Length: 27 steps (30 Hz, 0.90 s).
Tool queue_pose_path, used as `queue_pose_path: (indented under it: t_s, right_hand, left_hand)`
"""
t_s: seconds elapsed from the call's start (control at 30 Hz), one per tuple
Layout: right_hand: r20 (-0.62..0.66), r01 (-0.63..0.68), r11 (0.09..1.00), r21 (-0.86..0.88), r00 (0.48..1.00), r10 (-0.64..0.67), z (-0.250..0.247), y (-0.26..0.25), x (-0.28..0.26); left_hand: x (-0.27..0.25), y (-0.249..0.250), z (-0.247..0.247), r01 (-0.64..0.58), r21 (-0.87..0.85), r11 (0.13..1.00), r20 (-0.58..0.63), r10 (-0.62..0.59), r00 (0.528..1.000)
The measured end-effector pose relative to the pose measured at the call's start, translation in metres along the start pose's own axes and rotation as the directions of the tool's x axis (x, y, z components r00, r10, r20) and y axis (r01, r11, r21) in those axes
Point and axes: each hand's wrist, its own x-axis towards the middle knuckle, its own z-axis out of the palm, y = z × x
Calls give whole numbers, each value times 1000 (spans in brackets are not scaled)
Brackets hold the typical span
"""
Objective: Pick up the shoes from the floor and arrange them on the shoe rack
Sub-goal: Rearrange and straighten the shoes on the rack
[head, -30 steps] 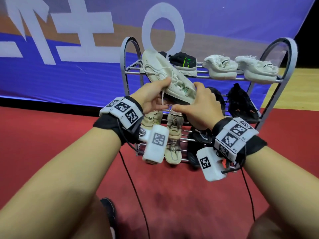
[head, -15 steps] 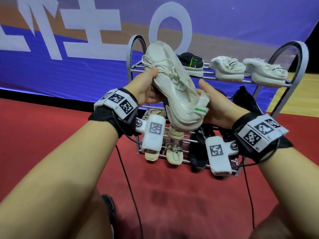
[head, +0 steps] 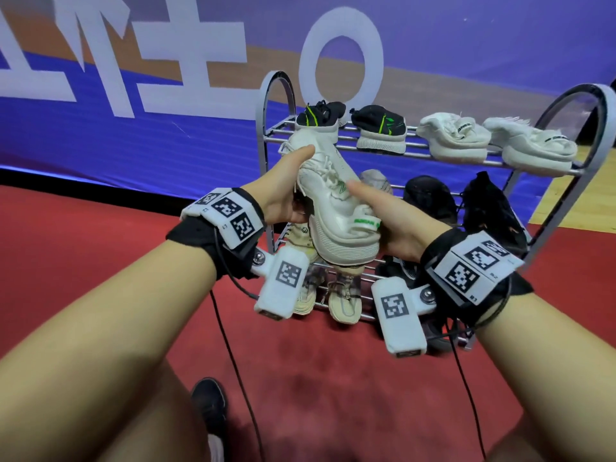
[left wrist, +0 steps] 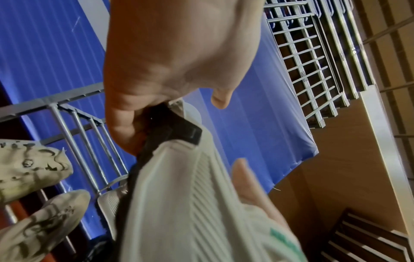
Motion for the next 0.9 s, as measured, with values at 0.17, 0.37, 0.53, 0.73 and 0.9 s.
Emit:
queue_pose_path:
  t_s: [0.17,0.37,0.53,0.73,0.9]
  right_hand:
    - [-44,36,999,-21,998,-37,5,2,13]
    - [-50,-2,991,-133,999,-4,10,11,22]
    - [-164,-23,1000,3,986,23,21,20,41]
    - [-232,-3,999,37,973,11,29,21,64]
    - [-255,-10,995,97,966,35,29,18,84]
  left_hand:
    - [-6,-8,-13,49,191,980,-8,-48,999]
    - [-17,-26,-39,211,609,765,131,-360,924]
    - [-17,-47,-27,221,610,761,230,-436,870]
    - [1,-57,-8,144,168,975,166,-172,971]
    - [24,-45,-16,147,-34,989,48,-145,988]
